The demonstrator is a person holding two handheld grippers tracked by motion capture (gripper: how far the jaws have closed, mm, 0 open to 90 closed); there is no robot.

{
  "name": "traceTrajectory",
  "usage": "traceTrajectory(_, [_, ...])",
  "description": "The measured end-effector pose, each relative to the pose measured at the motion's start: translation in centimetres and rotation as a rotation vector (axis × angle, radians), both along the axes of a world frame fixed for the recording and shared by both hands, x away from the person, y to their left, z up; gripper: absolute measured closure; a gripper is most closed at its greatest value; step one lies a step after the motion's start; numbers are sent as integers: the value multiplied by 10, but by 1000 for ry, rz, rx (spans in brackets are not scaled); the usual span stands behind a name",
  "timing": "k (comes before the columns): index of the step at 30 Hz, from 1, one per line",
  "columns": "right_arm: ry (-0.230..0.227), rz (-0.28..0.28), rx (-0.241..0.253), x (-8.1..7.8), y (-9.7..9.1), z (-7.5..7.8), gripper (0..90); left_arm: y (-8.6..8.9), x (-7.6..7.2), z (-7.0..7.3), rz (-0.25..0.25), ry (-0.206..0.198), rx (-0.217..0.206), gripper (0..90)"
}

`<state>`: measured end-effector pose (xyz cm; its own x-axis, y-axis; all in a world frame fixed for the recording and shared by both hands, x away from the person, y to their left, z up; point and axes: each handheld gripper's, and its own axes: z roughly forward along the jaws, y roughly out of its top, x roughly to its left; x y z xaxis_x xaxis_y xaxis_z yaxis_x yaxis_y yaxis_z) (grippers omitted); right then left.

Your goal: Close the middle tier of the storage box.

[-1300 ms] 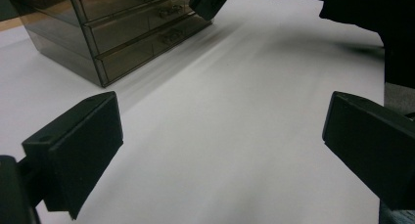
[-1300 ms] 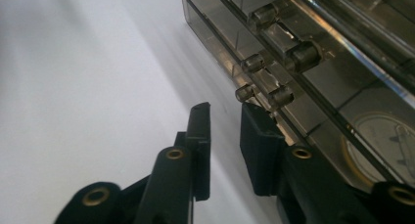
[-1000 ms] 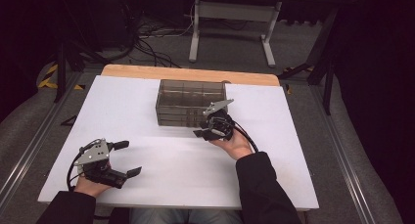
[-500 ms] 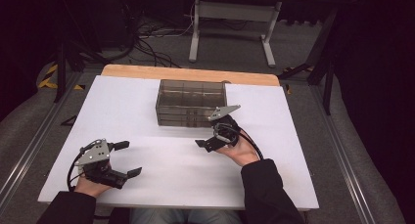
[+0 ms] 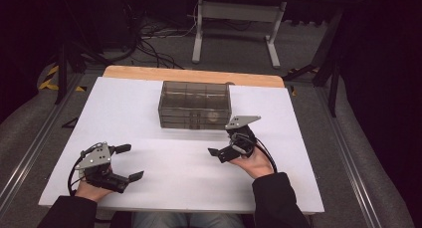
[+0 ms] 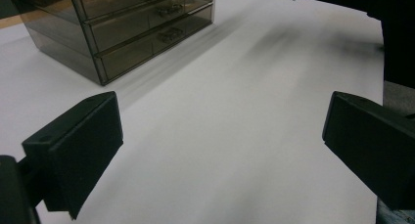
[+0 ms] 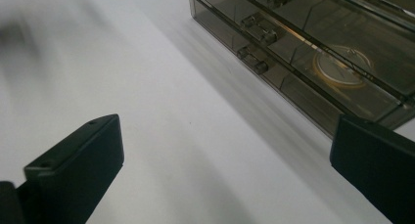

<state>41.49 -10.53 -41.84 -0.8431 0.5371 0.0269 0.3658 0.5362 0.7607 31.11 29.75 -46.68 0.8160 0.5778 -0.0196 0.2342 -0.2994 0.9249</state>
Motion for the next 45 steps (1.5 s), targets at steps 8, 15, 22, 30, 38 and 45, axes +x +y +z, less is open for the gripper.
traceTrajectory(8, [-12,-37,22,-11,-16,-1,0,-1,-1,0,0,8,-8,22])
traceTrajectory(15, [-18,-70,52,-19,-30,-3,0,0,-1,0,0,3,-3,22])
traceTrajectory(22, [-27,-101,81,-29,-43,-6,0,0,-1,0,0,-1,2,22])
traceTrajectory(30, [-37,-136,112,-42,-57,-12,0,1,-1,1,-2,0,-3,22])
traceTrajectory(38, [-47,-187,150,-54,-74,-18,0,1,-2,1,4,7,-9,22])
traceTrajectory(45, [-63,-229,185,-64,-85,-26,0,2,-1,1,10,5,-15,22])
